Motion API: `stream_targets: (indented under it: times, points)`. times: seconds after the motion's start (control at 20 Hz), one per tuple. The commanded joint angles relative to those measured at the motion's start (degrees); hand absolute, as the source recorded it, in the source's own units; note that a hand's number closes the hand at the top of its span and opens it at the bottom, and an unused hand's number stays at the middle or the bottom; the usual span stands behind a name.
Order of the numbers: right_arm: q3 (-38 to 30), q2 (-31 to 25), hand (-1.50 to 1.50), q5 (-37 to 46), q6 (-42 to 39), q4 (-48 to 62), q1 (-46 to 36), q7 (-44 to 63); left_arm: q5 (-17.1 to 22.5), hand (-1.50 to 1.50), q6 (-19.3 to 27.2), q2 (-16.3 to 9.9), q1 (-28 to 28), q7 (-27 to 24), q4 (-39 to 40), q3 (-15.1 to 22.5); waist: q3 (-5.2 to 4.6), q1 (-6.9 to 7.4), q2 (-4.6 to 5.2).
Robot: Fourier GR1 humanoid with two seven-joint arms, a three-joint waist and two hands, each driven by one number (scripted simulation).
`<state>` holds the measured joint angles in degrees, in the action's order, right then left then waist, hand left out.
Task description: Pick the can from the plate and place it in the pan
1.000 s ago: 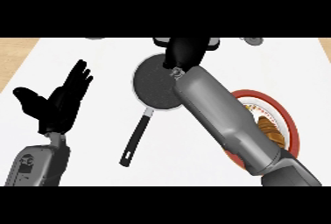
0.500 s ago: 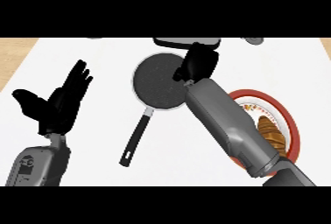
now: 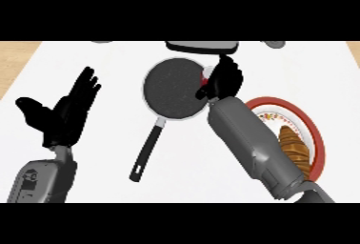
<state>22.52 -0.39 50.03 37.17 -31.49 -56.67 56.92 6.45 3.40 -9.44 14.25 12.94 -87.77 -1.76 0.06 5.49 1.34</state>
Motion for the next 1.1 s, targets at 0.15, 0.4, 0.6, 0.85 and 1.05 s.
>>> stream_targets:
  times: [0.15, 0.4, 0.6, 0.85, 1.05]
  points:
    - [1.6, 0.4, -1.50, -3.0, 19.8, -6.6, 3.2, 1.2, 0.8, 0.00, -0.5, -0.6, -1.3, -0.2, -0.5, -1.2, 0.01, -1.79, -0.84]
    - [1.3, 0.4, -1.50, -6.7, 27.2, -17.4, 8.6, -0.7, -0.8, 0.00, 0.8, -0.1, -5.5, -3.2, 0.3, -1.7, -0.01, -4.51, -1.58]
    - [5.7, 0.4, -1.50, -5.7, 29.6, -29.4, 18.0, -3.0, 1.5, 0.00, 0.1, -2.4, -5.0, 0.9, -2.6, -4.2, -0.02, -6.27, -2.16]
    - [14.1, 0.4, -1.50, -5.8, 32.5, -46.2, 33.2, -6.7, 1.5, 0.00, 0.7, -0.7, -7.5, 0.3, -4.6, -3.3, -0.02, -6.66, -2.14]
    - [17.2, -1.9, -1.50, 0.8, 29.2, -57.7, 45.8, -8.8, 0.2, 0.00, 1.9, -1.7, -4.1, 3.4, -5.1, -3.4, -0.06, -6.75, -1.80]
